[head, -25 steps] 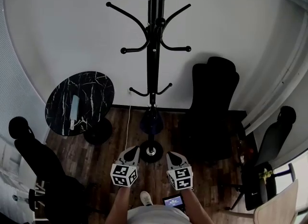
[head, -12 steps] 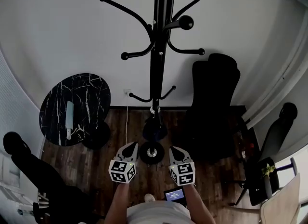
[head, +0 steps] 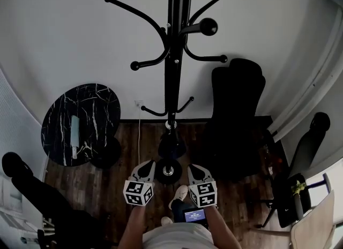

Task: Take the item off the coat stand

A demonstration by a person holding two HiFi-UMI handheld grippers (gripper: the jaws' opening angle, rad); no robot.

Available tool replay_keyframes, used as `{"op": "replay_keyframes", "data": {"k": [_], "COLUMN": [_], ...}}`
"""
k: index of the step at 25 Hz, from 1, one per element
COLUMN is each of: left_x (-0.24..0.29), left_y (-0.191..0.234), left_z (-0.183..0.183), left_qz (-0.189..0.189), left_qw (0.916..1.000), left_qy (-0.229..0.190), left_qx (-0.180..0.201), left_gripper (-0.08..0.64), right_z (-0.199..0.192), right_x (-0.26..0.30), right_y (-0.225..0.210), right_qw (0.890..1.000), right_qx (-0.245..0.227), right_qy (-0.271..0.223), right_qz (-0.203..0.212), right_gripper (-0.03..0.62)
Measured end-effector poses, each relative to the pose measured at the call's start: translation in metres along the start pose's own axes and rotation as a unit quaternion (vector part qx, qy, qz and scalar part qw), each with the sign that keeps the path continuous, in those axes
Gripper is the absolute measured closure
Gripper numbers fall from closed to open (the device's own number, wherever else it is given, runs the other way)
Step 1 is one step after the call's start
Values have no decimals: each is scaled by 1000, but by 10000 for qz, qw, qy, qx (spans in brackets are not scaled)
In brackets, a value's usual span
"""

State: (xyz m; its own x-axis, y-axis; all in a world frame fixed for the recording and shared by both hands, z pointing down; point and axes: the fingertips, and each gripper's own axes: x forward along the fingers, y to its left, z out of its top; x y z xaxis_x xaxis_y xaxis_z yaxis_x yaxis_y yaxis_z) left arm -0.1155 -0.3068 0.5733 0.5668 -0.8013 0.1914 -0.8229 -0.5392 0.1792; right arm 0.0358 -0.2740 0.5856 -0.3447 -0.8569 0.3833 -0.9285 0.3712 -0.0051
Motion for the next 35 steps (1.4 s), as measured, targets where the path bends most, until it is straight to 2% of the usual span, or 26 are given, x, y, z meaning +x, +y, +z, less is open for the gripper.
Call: {"op": "replay_keyframes", "data": {"k": [9,14,17,19,21,28,35], "left_x": [28,38,44,50,55,73,86], "left_y": [5,16,20,20,18,26,30], "left_z": [-14,-20,-23,-27,-30,-29,-29], "left_qz": [-31,-27,-35,-136,-230,-240,-299], "left_qw": [9996,9986,9986,9981,9978,9980,9977], "left_qy": [254,274,323,392,447,458,526], "left_qx": [-155,-458,-415,-445,-442,-371,-295], "left_gripper": [538,537,532,460,434,430,430], "right_z": [1,-1,-3,-4,-7,-4,1], "right_x": [28,44,50,56,61,83,99], "right_y": [-16,-17,-21,-23,-24,-36,-39], "right_qw": [9998,9993,9991,9989,9987,9985,9982], "right_qx": [23,106,120,129,146,312,423], "right_qy": [127,203,244,276,332,378,308], "right_qz": [162,307,334,346,367,227,298], "right_gripper": [577,563,545,527,508,420,411]}}
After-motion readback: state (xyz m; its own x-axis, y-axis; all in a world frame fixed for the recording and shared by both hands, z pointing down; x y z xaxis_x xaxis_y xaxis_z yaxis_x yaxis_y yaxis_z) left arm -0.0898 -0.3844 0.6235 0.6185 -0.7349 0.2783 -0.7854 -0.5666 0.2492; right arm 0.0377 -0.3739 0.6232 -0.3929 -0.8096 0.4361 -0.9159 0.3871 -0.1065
